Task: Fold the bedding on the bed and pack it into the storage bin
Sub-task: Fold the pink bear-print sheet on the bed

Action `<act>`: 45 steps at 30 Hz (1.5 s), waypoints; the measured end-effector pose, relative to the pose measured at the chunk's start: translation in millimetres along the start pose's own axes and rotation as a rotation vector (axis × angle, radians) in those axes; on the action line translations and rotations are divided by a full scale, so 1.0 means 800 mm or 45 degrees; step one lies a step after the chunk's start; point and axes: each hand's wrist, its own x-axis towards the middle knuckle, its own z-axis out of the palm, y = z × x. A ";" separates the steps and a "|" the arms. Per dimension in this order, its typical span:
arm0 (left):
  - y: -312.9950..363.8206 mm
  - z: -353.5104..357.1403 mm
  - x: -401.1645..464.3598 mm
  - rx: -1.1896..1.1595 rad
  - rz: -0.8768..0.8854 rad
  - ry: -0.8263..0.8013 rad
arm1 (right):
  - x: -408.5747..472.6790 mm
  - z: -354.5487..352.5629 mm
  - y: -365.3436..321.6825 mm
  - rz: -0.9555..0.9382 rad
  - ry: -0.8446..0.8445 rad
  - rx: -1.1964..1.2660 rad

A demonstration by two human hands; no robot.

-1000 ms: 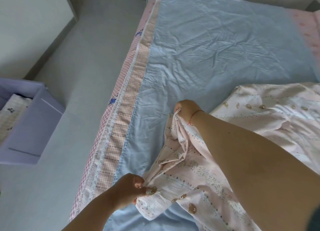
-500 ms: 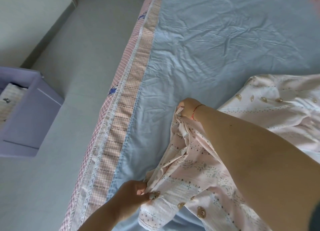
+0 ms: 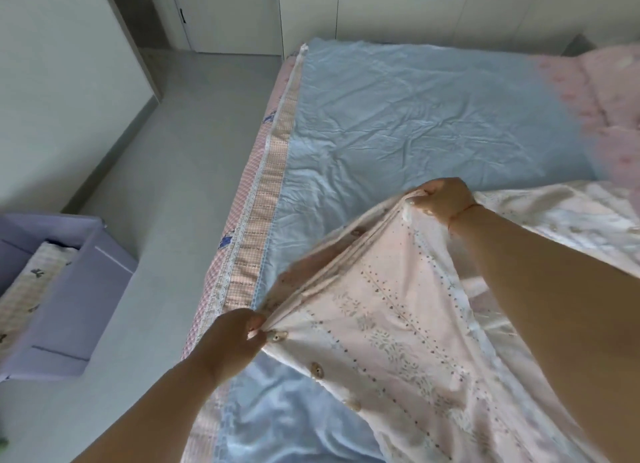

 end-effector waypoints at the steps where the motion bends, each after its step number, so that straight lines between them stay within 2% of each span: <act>1: 0.006 -0.016 0.005 0.035 0.048 0.056 | -0.002 -0.024 0.006 0.032 0.081 0.053; 5: 0.056 -0.082 0.022 0.114 0.252 0.299 | -0.016 -0.106 0.015 0.068 0.286 0.224; 10: 0.099 -0.138 0.028 0.152 0.445 0.389 | -0.033 -0.185 0.008 0.045 0.485 0.480; 14: 0.131 -0.153 0.027 0.148 0.530 0.372 | -0.055 -0.241 -0.003 -0.066 0.528 0.446; 21: 0.159 -0.115 0.034 0.336 0.593 0.059 | -0.084 -0.280 0.008 -0.115 0.599 0.358; 27: 0.189 -0.120 0.029 0.192 0.815 0.098 | -0.094 -0.303 0.057 0.000 0.673 0.424; 34: 0.243 -0.172 0.033 0.243 0.796 0.398 | -0.104 -0.336 0.082 0.056 0.686 0.391; 41: 0.293 -0.271 0.057 0.367 0.829 0.600 | -0.106 -0.410 0.039 0.015 0.817 0.287; 45: 0.337 -0.343 0.056 0.391 0.835 0.692 | -0.109 -0.459 0.009 -0.054 0.958 0.392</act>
